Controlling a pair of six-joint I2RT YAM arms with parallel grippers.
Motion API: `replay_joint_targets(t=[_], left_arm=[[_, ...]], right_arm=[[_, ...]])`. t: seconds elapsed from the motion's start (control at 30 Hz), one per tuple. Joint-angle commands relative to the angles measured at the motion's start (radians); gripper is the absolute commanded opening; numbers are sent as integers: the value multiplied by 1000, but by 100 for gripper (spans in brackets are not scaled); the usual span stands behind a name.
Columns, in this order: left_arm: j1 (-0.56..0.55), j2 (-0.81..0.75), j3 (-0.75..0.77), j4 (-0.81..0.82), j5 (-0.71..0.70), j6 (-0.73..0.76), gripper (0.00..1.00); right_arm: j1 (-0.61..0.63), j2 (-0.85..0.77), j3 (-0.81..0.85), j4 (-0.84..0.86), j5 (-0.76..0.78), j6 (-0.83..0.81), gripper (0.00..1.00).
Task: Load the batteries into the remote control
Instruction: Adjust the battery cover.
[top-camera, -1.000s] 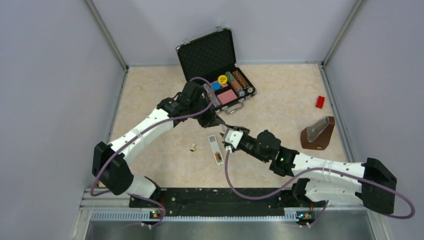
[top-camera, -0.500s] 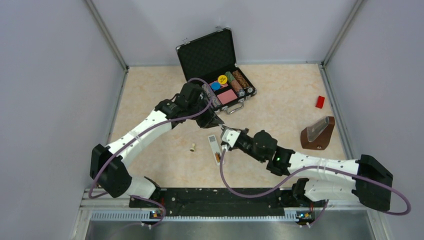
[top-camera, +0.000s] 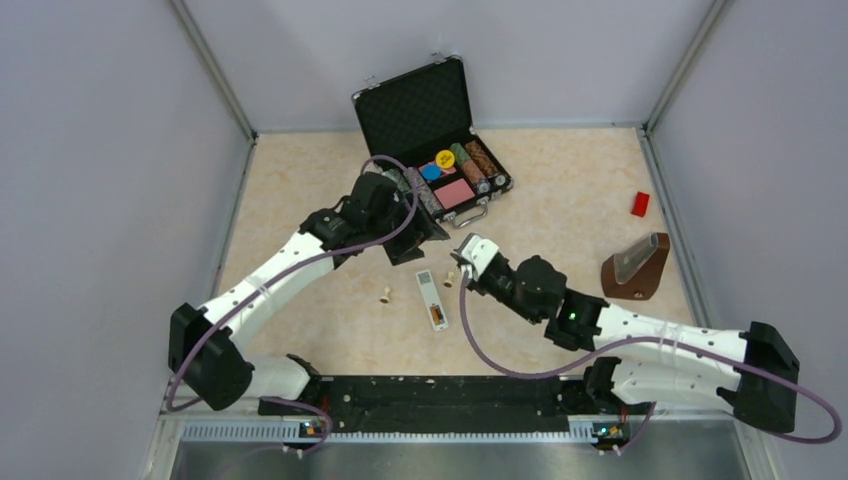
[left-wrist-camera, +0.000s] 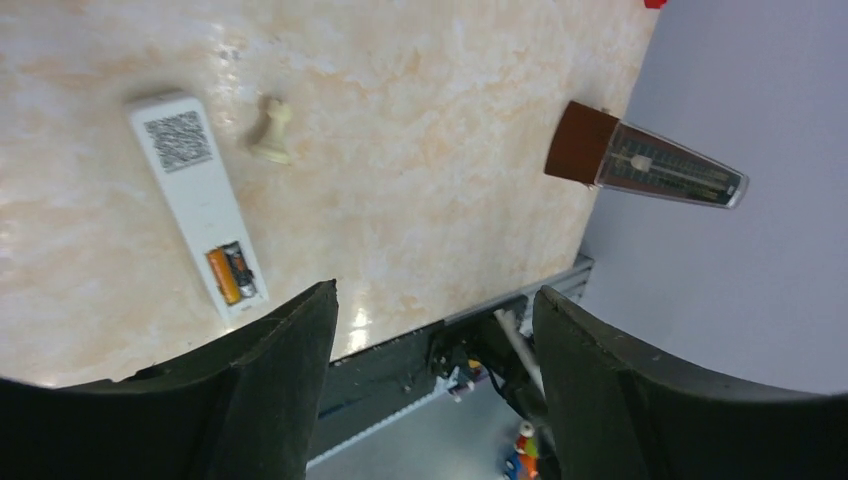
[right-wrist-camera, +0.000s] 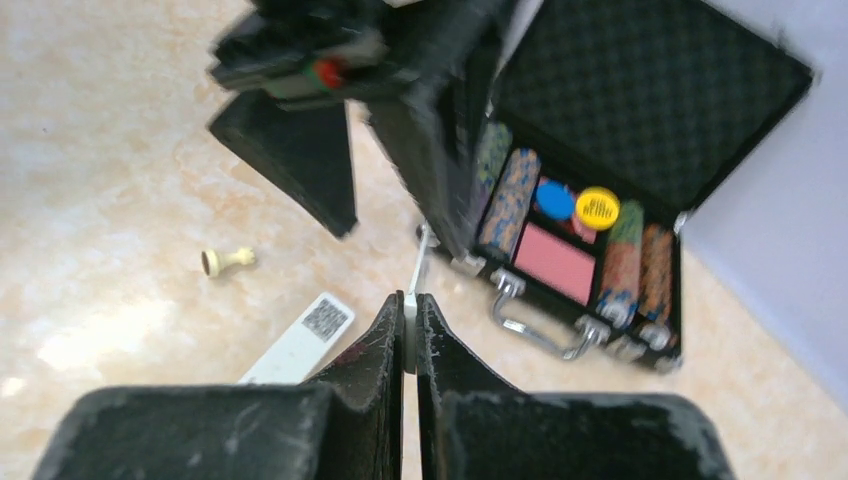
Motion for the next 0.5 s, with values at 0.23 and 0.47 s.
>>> replay_joint_targets(t=[0.23,0.47], left_arm=[[17,-42,-120,-11,-315,314,82],[15,107,-84,-31,-187,505,78]], right_arm=[[7,-151,63,-536,241,838,0],[-12,-205,20,-635,266,1166,0]])
